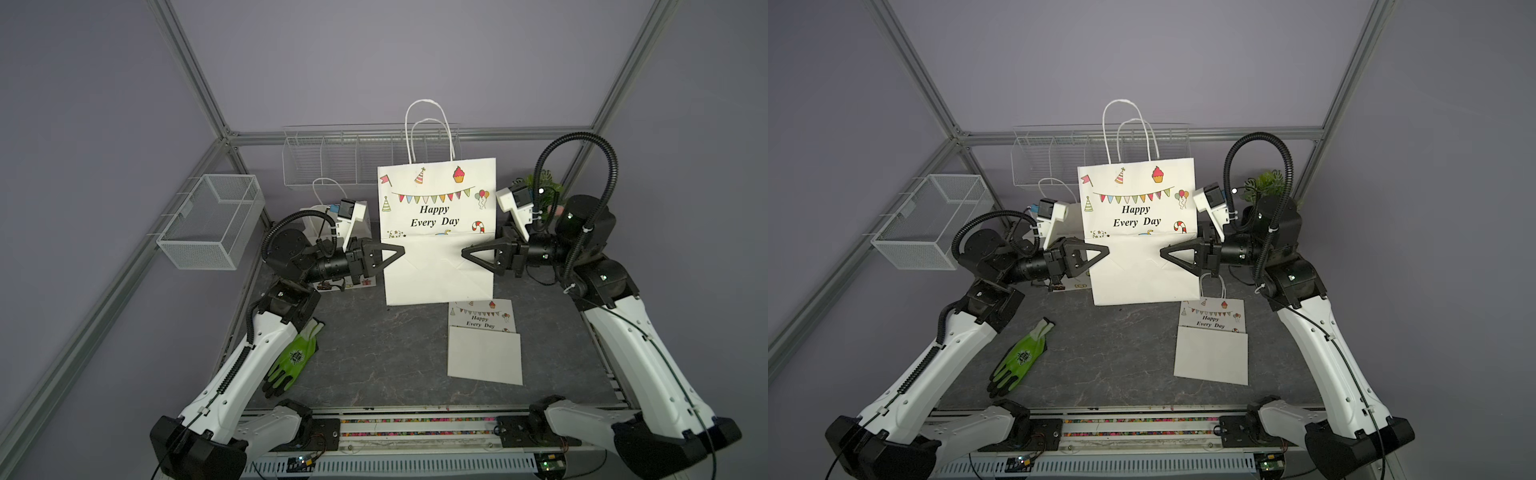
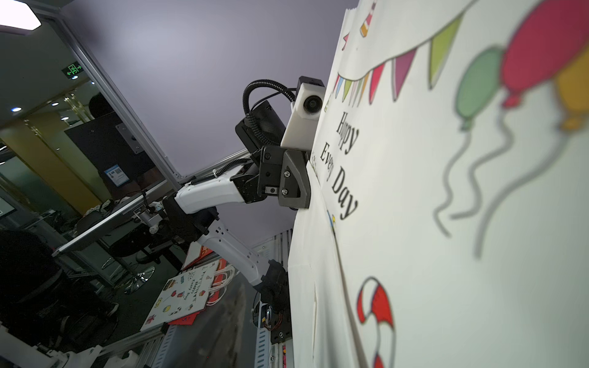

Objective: Put away the paper bag
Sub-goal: Press the paper bag, then place the paper bag at the center of the board.

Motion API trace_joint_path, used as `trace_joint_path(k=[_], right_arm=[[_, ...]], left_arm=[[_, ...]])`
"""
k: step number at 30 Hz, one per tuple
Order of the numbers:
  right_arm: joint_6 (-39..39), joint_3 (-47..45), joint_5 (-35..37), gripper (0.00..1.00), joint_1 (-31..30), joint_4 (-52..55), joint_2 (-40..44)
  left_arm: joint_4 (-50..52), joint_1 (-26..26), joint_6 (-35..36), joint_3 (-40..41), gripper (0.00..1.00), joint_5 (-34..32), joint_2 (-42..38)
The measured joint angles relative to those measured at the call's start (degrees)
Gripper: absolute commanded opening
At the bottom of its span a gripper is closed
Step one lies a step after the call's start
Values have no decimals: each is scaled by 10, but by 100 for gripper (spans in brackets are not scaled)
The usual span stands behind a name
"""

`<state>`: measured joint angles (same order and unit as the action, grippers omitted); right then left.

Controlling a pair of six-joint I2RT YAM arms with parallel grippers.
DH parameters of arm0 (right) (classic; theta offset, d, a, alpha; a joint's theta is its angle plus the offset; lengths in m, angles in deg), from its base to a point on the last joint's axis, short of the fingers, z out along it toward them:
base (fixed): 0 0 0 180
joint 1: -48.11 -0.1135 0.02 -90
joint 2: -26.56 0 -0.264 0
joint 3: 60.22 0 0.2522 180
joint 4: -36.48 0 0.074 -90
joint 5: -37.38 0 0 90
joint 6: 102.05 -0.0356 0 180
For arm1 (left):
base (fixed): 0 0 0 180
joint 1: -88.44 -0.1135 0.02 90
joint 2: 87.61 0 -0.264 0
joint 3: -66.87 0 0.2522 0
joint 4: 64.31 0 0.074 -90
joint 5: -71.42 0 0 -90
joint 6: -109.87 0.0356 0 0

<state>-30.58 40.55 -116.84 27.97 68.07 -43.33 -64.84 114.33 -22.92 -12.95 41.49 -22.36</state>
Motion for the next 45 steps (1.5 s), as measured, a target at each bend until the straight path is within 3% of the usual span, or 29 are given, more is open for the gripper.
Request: trace_joint_path(k=[3,8,14,15,21,25,35,45], right_arm=[[21,1,-10,24,0,25,-9],[48,-1,-9,8,2,59,-8],[53,-26,2,7,10,69,2],[52,-33,4,7,11,69,3],[49,-90,41,7,17,72,16],[48,-138,80,7,19,89,33],[9,-305,162,7,23,85,106],[-43,-391,219,7,12,32,55]], left_arm=[[10,0,5,-1,0,2,0],[25,0,15,-1,0,9,0],[57,3,46,-1,0,10,2],[64,3,51,-1,5,10,3],[145,3,106,-1,68,-10,20],[226,3,159,-3,90,-58,24],[348,-12,222,-16,92,-242,-35],[365,-31,222,-10,91,-318,-89]])
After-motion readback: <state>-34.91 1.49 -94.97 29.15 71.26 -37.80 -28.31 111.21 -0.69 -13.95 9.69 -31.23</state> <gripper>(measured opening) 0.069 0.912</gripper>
